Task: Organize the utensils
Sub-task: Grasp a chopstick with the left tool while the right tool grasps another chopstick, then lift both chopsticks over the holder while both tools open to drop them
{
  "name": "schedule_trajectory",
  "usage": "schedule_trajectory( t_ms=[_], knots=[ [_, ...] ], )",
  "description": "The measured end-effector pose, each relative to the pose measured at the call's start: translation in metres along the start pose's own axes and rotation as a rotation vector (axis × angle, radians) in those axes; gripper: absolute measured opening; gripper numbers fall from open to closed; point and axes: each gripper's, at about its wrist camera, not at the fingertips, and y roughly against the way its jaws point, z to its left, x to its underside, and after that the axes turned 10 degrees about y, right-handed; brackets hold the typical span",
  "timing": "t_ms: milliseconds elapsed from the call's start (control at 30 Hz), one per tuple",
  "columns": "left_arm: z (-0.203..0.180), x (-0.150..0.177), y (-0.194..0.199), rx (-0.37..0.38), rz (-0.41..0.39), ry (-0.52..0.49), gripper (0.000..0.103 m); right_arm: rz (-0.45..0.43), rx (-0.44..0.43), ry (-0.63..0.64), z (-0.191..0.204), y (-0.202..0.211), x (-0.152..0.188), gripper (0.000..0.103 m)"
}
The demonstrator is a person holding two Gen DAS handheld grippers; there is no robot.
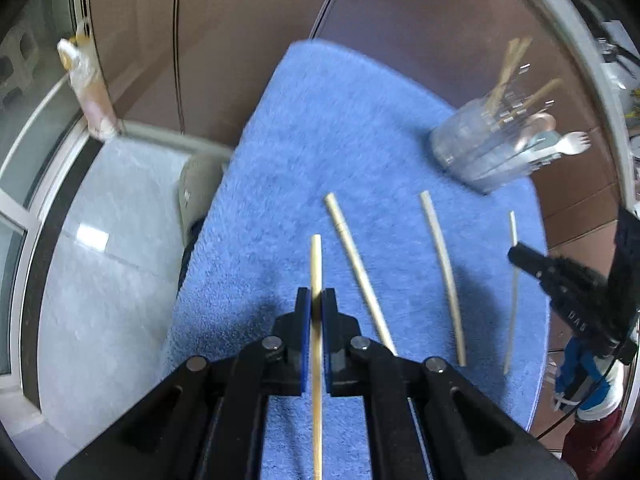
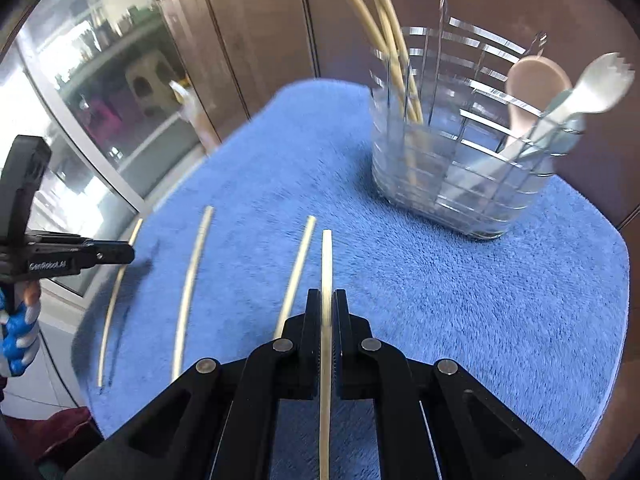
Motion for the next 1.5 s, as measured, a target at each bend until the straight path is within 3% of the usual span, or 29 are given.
schedule_trajectory(
  t_ms=[200,367,533,633,833,933,1067,1267,1500],
  knots=[
    [-0.034,0.009,0.052,0.095,-0.162,-0.079,0.004,-0.181,-0.029,-0.009,0.007,0.055,0.023,0.005],
    [-0.083,-0.004,0.090,0.211,-0.312,-0.134,0.004,-0.373,0.019,-0.030,-0.002,0.105,0.016,0.005],
    [-0.138,-0.033,0.122,0.321,-0.495,-0.174,0.004,-0.611,0.085,-0.031,-0.024,0.152,-0.013,0.005],
    [-0.170,-0.053,0.130,0.380,-0.588,-0.179,0.004,-0.709,0.144,-0.032,-0.035,0.163,-0.035,0.005],
    [-0.216,-0.083,0.117,0.413,-0.744,-0.169,0.004,-0.871,0.205,-0.061,-0.063,0.160,-0.069,0.005],
    [-0.230,-0.099,0.097,0.373,-0.825,-0.158,0.005,-0.917,0.238,-0.078,-0.074,0.151,-0.079,0.005],
    [-0.236,-0.116,0.063,0.319,-0.871,-0.140,0.005,-0.937,0.264,-0.112,-0.094,0.131,-0.087,0.005],
    [-0.236,-0.127,0.029,0.291,-0.915,-0.113,0.005,-0.934,0.301,-0.128,-0.110,0.105,-0.082,0.005],
    [-0.231,-0.113,0.001,0.269,-0.913,-0.130,0.006,-0.905,0.321,-0.119,-0.109,0.087,-0.072,0.005]
  ],
)
